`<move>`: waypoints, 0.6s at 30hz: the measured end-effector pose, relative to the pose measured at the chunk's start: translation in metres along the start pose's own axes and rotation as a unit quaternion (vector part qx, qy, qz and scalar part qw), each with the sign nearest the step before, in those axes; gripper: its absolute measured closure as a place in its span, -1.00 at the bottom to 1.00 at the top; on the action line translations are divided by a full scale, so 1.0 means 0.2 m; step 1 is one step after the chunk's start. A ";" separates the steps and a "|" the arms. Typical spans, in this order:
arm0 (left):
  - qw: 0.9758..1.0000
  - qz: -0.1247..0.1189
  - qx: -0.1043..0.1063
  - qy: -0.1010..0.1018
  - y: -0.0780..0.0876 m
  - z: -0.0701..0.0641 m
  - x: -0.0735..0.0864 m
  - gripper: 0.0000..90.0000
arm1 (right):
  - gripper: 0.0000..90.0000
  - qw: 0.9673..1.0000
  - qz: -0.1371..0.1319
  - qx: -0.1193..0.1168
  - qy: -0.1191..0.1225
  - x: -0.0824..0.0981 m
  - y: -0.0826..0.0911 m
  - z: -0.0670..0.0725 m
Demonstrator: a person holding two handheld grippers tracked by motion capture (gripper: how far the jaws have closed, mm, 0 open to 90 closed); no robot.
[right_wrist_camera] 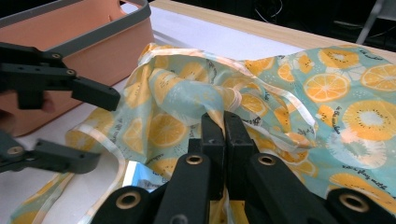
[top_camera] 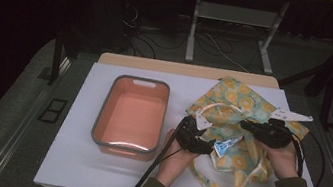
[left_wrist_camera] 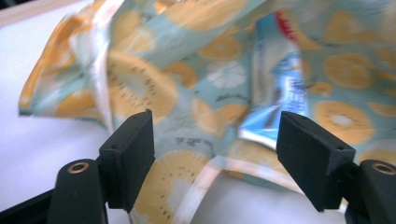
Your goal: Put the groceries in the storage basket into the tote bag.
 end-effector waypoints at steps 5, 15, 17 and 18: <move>0.999 0.029 -0.013 0.023 -0.08 0.04 0.05 -0.44 | 0.97 1.000 0.001 -0.001 -0.002 0.00 0.00 -0.01; 0.999 0.030 -0.016 0.035 -0.13 0.08 0.11 0.11 | 0.97 1.000 0.003 -0.003 -0.001 0.00 0.00 0.00; 0.999 0.027 0.002 0.041 -0.14 0.08 0.11 0.48 | 0.97 1.000 0.003 -0.003 0.000 0.00 -0.01 0.00; 0.999 0.026 -0.001 0.034 -0.14 0.08 0.11 0.63 | 0.97 1.000 0.003 -0.003 0.000 0.00 -0.01 0.00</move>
Point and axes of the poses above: each handheld gripper's, and its own axes: y roughly backward along the jaws, x roughly out of its underside, z roughly to its left, the point moved 1 cm from there along -y, roughly forward along the jaws
